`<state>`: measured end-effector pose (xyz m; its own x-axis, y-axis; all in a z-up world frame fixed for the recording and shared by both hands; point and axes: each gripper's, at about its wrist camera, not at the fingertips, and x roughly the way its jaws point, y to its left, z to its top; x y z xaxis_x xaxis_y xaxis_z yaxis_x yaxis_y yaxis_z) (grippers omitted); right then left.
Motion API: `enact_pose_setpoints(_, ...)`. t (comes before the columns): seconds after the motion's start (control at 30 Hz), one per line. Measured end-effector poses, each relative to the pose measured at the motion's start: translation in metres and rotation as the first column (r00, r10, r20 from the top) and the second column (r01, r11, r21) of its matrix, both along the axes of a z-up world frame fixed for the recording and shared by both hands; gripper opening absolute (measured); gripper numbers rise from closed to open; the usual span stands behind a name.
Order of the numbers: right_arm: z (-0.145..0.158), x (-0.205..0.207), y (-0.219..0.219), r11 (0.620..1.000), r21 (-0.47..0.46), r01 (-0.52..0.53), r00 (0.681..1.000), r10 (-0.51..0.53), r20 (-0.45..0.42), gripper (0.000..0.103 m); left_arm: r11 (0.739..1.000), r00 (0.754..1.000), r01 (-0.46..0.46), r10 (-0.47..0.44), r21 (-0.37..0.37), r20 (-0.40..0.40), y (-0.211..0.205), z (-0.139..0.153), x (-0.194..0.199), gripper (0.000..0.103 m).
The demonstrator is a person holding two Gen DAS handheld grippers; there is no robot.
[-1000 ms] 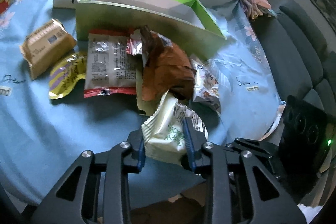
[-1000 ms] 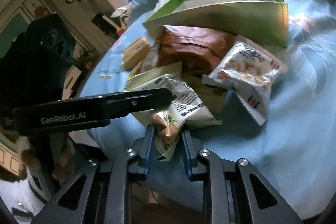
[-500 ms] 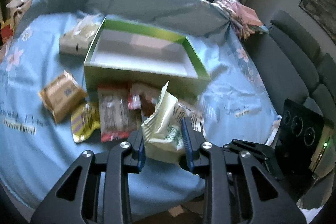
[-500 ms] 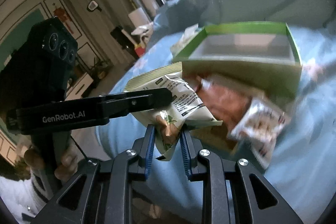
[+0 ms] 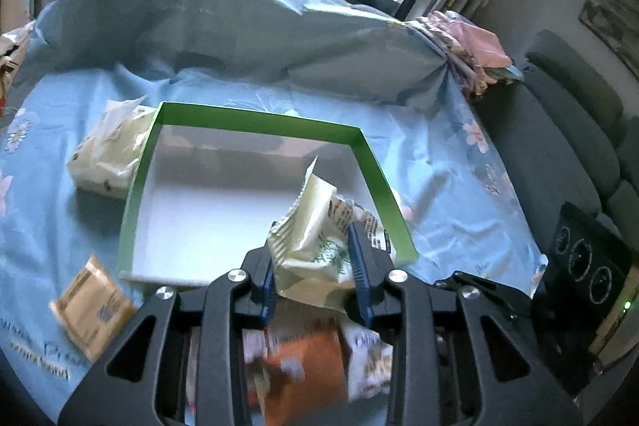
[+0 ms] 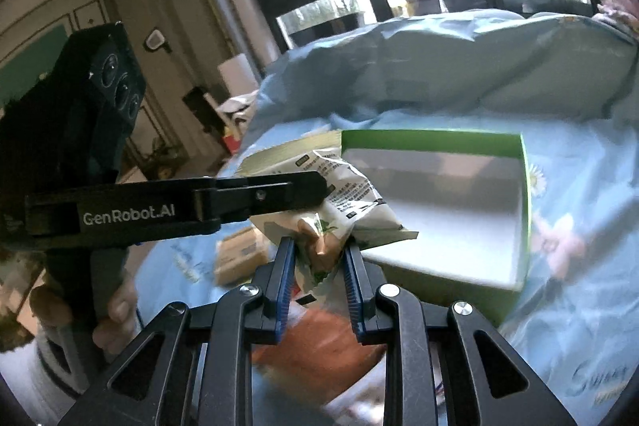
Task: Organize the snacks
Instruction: 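Carry the white-green pouch into the green box and open the right gripper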
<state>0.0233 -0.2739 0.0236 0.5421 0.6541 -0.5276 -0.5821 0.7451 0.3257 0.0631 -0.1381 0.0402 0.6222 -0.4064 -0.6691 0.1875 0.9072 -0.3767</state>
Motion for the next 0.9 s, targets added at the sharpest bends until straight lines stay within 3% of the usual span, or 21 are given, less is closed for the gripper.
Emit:
enact_pose_setpoints(0.17, -0.015, 0.046, 0.0, 0.999, -0.029, 0.029, 0.998, -0.031, -0.056, 0.026, 1.0, 0.998, -0.005, 0.006, 0.017, -0.056, -0.01, -0.017, 0.041, 0.033)
enact_pose_setpoints(0.53, -0.046, 0.084, -0.007, 0.989, -0.101, 0.112, 0.98, -0.126, -0.155, 0.027, 1.0, 0.981, -0.016, 0.02, 0.021, -0.195, -0.019, -0.053, 0.086, 0.037)
enact_pose_setpoints(0.57, -0.047, 0.085, -0.007, 0.988, -0.107, 0.115, 0.979, -0.13, -0.155, 0.027, 1.0, 0.979, -0.022, 0.026, 0.02, -0.2, -0.017, -0.054, 0.087, 0.04)
enact_pose_setpoints(0.7, -0.043, 0.084, -0.008, 0.986, -0.109, 0.124, 0.981, -0.138, -0.139, 0.036, 0.998, 0.98, -0.057, 0.059, 0.014, -0.189, -0.009, -0.051, 0.087, 0.067)
enact_pose_setpoints(0.83, -0.036, 0.081, -0.012, 0.985, -0.1, 0.143, 0.982, -0.154, -0.113, 0.045, 0.996, 0.985, -0.063, 0.072, 0.062, -0.154, -0.01, -0.04, 0.084, 0.074)
enact_pose_setpoints(0.9, -0.031, 0.08, -0.016, 0.983, -0.088, 0.163, 0.98, -0.172, -0.102, 0.057, 0.994, 0.989, -0.07, 0.079, 0.08, -0.124, -0.008, -0.033, 0.08, 0.085)
